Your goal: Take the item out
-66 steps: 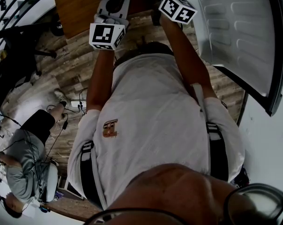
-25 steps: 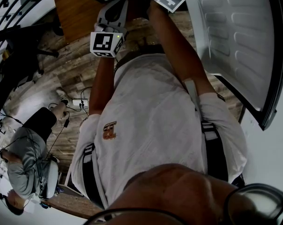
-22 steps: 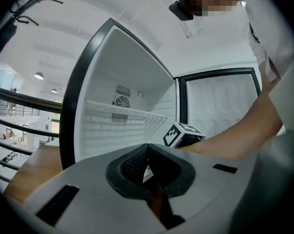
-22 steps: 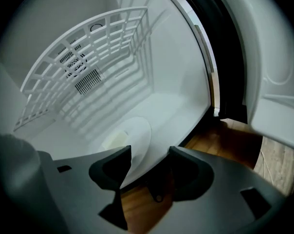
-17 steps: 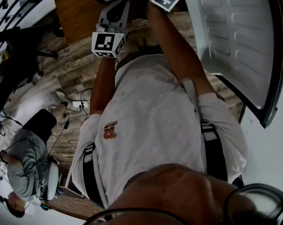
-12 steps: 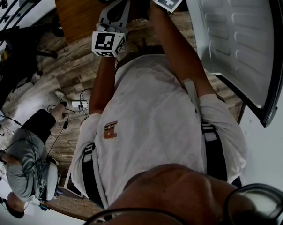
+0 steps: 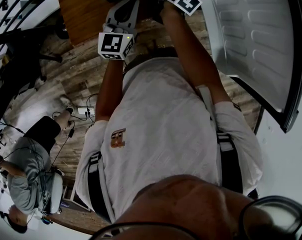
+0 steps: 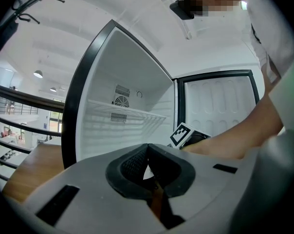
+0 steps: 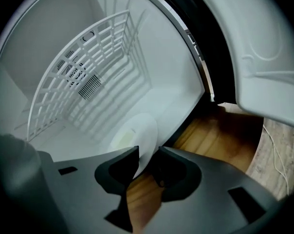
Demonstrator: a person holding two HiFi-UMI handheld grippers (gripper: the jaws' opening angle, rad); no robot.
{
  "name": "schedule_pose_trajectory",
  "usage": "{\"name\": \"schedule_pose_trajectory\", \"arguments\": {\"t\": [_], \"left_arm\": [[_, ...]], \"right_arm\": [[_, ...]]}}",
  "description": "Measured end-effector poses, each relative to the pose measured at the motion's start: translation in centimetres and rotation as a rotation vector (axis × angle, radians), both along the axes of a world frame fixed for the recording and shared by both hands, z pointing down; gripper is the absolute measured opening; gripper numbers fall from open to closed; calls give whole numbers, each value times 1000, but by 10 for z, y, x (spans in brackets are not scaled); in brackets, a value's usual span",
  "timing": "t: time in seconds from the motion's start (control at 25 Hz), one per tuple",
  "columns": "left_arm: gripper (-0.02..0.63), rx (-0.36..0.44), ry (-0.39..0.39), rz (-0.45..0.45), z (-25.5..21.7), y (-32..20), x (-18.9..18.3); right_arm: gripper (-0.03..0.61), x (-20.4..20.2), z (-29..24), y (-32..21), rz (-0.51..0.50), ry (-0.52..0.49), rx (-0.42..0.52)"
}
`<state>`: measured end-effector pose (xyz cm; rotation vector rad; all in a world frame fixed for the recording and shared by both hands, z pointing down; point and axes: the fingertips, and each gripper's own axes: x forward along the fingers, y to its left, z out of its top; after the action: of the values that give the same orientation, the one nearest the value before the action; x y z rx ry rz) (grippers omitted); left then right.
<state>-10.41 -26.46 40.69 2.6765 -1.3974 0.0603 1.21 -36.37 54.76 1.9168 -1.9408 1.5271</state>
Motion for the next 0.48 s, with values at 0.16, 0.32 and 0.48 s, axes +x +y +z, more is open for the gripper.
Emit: {"name": "schedule_pose_trajectory", "arguments": {"t": [0.16,0.32,0.48], "left_arm": [[18,0,-2,5,0,3,2],[18,0,-5,9,1,4,5],[18,-3,-6,12,2,5,4]], "right_arm": [[126,0,0,5,-6,-44,9],[124,-1,5,11,12,-147,-2],[124,-4,8,13,24,-254,12]]}}
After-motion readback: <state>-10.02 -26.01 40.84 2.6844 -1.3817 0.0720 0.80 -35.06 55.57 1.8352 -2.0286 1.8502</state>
